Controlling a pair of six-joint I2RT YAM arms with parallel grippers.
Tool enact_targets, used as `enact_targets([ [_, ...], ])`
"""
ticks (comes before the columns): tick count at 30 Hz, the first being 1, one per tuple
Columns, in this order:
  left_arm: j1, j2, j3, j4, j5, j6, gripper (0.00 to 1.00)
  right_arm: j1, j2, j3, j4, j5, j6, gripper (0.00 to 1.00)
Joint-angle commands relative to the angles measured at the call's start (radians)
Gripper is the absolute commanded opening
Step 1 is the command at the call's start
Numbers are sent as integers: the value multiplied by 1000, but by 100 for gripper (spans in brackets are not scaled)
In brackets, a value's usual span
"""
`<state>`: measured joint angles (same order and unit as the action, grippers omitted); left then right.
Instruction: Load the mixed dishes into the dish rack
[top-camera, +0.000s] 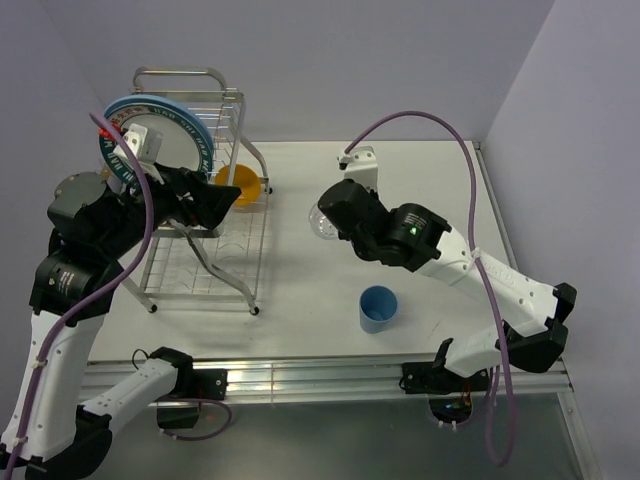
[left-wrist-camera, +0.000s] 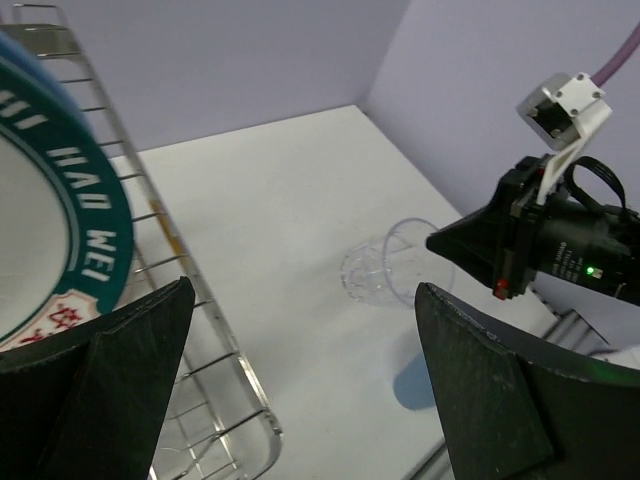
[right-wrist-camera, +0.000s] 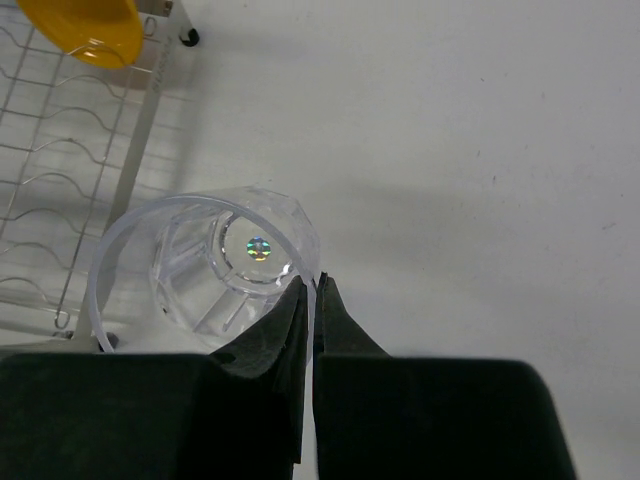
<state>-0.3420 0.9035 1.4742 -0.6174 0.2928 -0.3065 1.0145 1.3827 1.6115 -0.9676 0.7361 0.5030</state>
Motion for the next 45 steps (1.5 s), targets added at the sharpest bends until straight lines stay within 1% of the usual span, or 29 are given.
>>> enact_targets([
  [1,-5,5,37,42,163,-46,99,50,-37,59,-63,95,31,0],
  [2,-5,8,35,48,213,-68,99,76,-42,64,-71,100,40,0],
  [5,-6,18,25,74,256,-114,99,116,-53,88,-83,131,51,0],
  [9,-17,40,34,59,243,-125,99,151,-36,155,-103,143,40,0],
  [11,-41,73,69,21,226,-123,99,162,-10,208,-118,155,26,0],
  [15,-132,126,120,-28,122,-111,99,179,59,329,-147,171,-7,0],
  [16,-153,147,130,-36,67,-108,99,180,74,387,-160,174,-23,0],
  [17,-199,158,149,-44,37,-106,99,182,103,413,-166,180,-29,0],
  [18,-222,181,155,-54,10,-106,99,182,117,441,-168,180,-37,0],
  [19,-270,193,162,-58,-45,-108,99,183,131,490,-175,178,-50,0],
  [21,-317,227,190,-77,-110,-102,99,187,164,546,-184,183,-58,0],
  [22,-357,236,208,-85,-171,-95,99,191,171,556,-186,184,-67,0],
  [25,-405,268,224,-105,-236,-95,99,194,180,577,-178,181,-81,0],
  [32,-471,322,251,-140,-375,-103,99,228,177,599,-184,203,-89,0],
  [33,-480,336,256,-145,-421,-106,99,233,177,602,-184,204,-90,0],
  [36,-512,353,262,-151,-489,-108,98,254,185,610,-189,213,-89,0],
  [40,-535,359,252,-131,-547,-121,95,276,197,611,-201,233,-74,0],
  [43,-546,370,252,-136,-590,-128,90,291,199,608,-209,256,-58,0],
  [45,-548,367,247,-130,-596,-129,81,297,193,594,-206,263,-54,0],
])
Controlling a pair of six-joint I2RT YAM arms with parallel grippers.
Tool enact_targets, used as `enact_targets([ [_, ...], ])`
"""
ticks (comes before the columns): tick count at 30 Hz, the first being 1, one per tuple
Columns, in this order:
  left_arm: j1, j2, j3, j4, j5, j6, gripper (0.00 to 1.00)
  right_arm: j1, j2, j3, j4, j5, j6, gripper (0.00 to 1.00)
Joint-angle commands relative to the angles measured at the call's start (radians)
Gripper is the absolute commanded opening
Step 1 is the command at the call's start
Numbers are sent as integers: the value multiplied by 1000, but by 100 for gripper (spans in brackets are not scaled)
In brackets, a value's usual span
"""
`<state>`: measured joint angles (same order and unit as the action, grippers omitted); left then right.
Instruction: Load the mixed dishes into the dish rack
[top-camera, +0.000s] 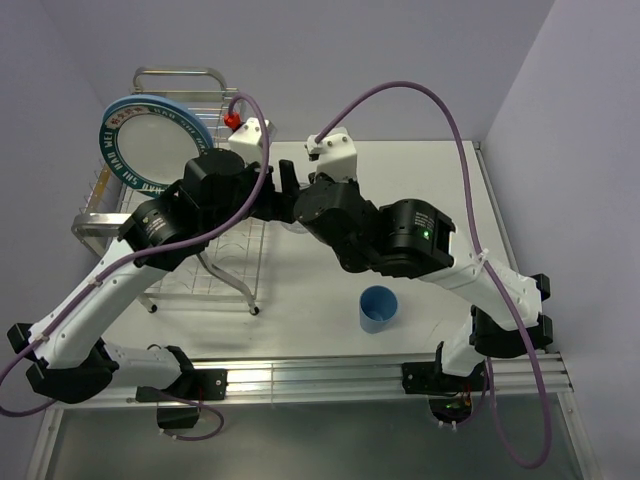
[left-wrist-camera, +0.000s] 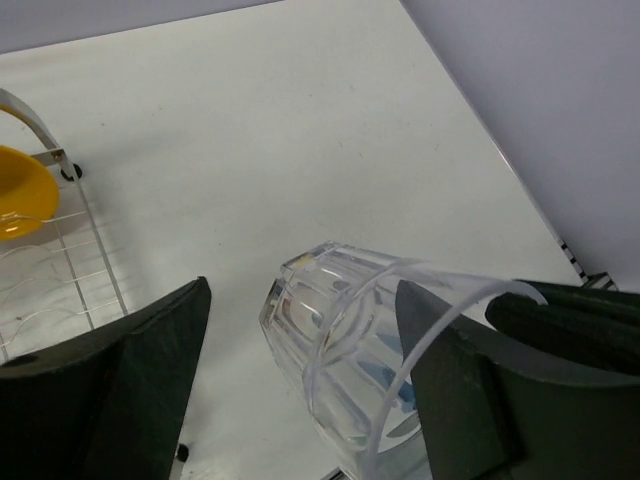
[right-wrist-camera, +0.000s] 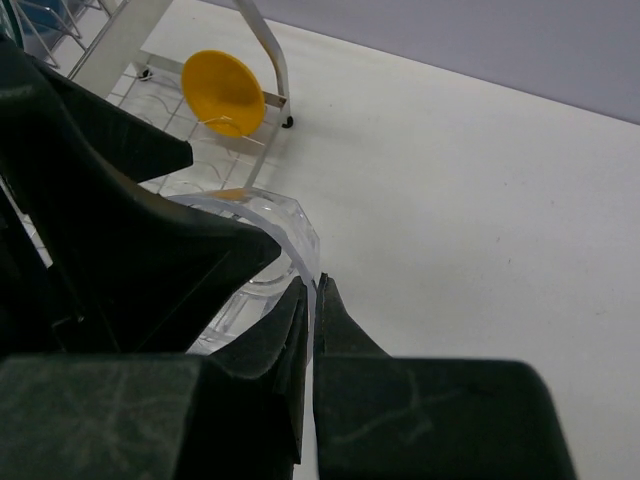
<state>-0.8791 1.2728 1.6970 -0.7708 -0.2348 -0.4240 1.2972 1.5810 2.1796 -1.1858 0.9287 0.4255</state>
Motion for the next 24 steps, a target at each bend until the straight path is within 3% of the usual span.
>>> enact_targets([
  [1,-11,-6,15,36,-67,-12,75,16,-12,20,11,70,30,0],
  [4,-11,-19,3,63,-49,-12,46,16,-33,-12,12,81,50,0],
  [7,-11,-29,-16,93,6,-1,40,17,-73,-67,47,71,52,0],
  [8,-11,-30,-20,112,41,4,33,16,-81,-78,54,67,52,1],
  [10,-11,-36,-39,133,67,20,25,16,-93,-95,55,52,55,8],
  [11,-11,-39,-43,151,78,28,0,17,-101,-95,52,44,56,20],
  [13,-11,-55,-65,172,109,50,0,16,-121,-99,46,24,74,32],
  [14,-11,-61,-72,183,112,56,0,17,-130,-107,46,18,82,48],
  [16,-11,-84,-86,208,112,73,0,14,-168,-144,57,3,102,64],
  [17,-11,-90,-89,214,112,80,0,13,-186,-161,64,-16,113,83],
  [19,-11,-118,-102,238,109,102,0,7,-257,-228,99,-31,148,99],
  [24,-9,-191,-131,298,109,169,0,-41,-478,-505,280,-146,252,100],
])
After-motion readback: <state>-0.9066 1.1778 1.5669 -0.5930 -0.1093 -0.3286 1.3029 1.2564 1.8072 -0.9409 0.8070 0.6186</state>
